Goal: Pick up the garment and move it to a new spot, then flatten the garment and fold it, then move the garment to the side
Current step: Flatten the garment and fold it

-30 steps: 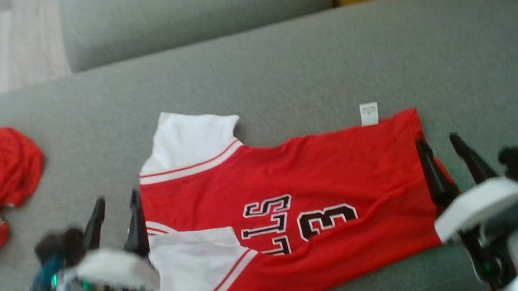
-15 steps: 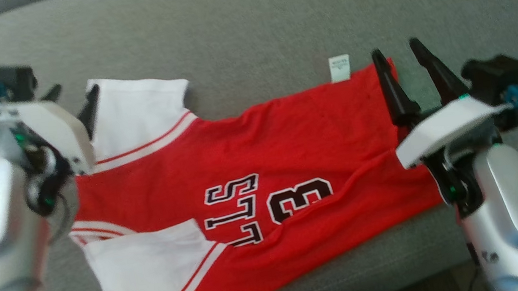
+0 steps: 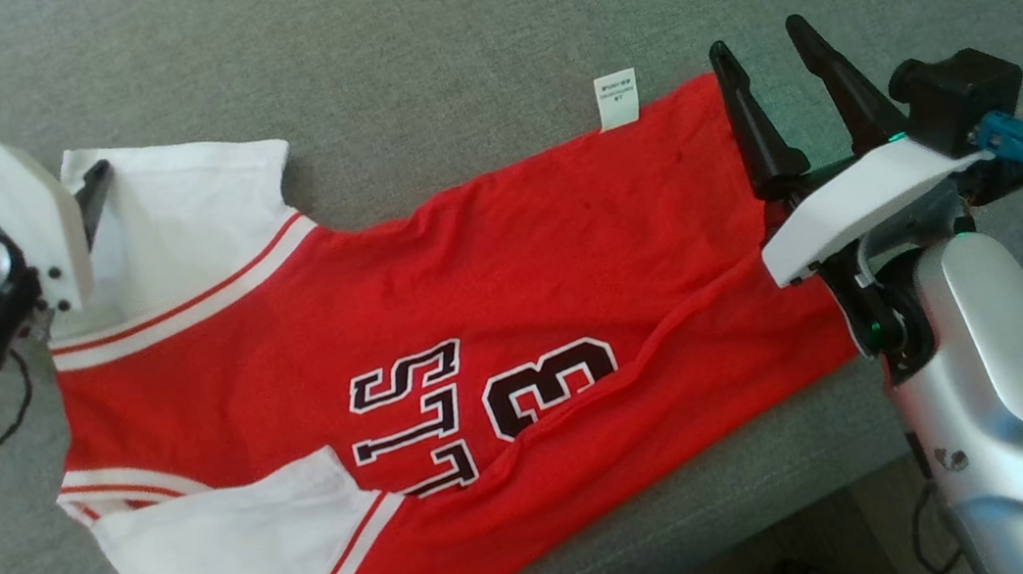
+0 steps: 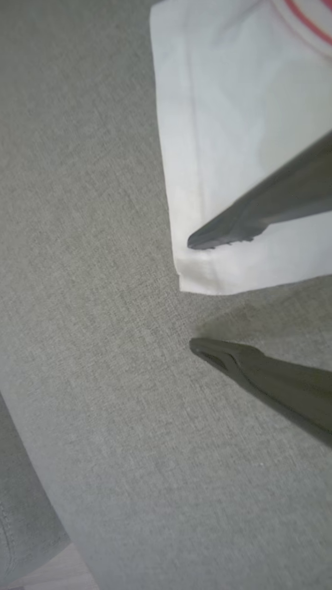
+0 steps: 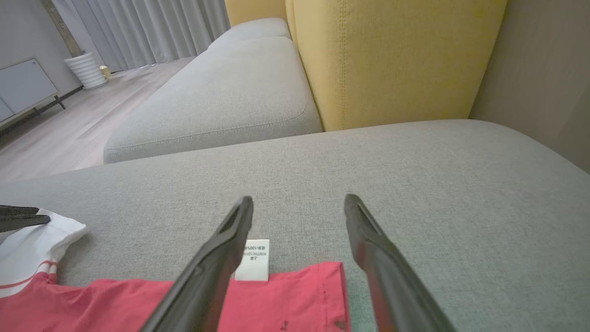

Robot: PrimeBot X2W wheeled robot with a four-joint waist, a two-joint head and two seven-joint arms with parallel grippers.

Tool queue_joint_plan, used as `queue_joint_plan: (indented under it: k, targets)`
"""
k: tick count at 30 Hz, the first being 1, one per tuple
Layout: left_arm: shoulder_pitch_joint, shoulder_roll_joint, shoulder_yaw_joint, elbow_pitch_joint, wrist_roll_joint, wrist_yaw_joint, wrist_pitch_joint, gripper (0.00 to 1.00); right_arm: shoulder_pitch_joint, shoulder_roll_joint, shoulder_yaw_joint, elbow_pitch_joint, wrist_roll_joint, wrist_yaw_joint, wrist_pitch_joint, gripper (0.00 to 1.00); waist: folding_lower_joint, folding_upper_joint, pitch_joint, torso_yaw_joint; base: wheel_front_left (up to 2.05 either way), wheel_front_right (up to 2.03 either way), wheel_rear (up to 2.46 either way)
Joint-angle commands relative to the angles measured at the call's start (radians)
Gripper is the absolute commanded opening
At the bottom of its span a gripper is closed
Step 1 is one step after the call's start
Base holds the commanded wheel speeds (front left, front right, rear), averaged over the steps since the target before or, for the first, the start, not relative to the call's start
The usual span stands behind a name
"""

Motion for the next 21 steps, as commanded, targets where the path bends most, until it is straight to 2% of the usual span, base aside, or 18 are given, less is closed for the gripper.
queue_joint_plan:
  k: [1,9,10,11,12,14,21]
  targets:
    - [-0.075,0.056,0.021,-0.007,-0.013,0.001,0.000,1.00,-0.035,0.002,0.015,-0.028,0.004,0.003,-0.011,1.00,-0.0001,0.0000,0.007,-0.003,0.00,0.00,0.00]
    - [-0.104,0.071,-0.102,0.020,-0.105,0.001,0.025,1.00,-0.063,0.002,-0.005,0.003,0.015,0.003,-0.021,1.00,-0.0001,0.0000,0.020,-0.013,0.00,0.00,0.00]
    - [-0.102,0.071,-0.112,0.019,-0.124,0.001,0.035,0.95,-0.066,0.002,-0.013,0.008,0.015,0.003,-0.022,1.00,-0.0001,0.0000,0.020,-0.012,0.00,0.00,0.00]
    - [-0.103,0.072,-0.121,0.016,-0.142,0.001,0.037,0.24,-0.069,0.002,-0.023,0.013,0.016,0.003,-0.022,1.00,-0.0001,0.0000,0.020,-0.010,0.00,0.00,0.00]
    - [-0.106,0.074,-0.124,0.011,-0.159,0.001,0.026,0.00,-0.073,0.002,-0.035,0.017,0.019,0.003,-0.022,1.00,-0.0001,0.0000,0.020,-0.007,0.00,0.00,0.00]
    - [-0.113,0.076,-0.119,0.013,-0.171,0.001,0.005,0.00,-0.078,0.002,-0.045,0.023,0.021,0.003,-0.022,1.00,-0.0001,0.0000,0.020,-0.001,0.00,0.00,0.00]
    - [-0.117,0.043,-0.065,0.036,-0.198,0.004,-0.195,0.00,-0.097,0.002,-0.084,0.082,0.017,0.003,0.039,1.00,-0.0001,0.0000,-0.021,0.065,0.00,0.00,0.00]
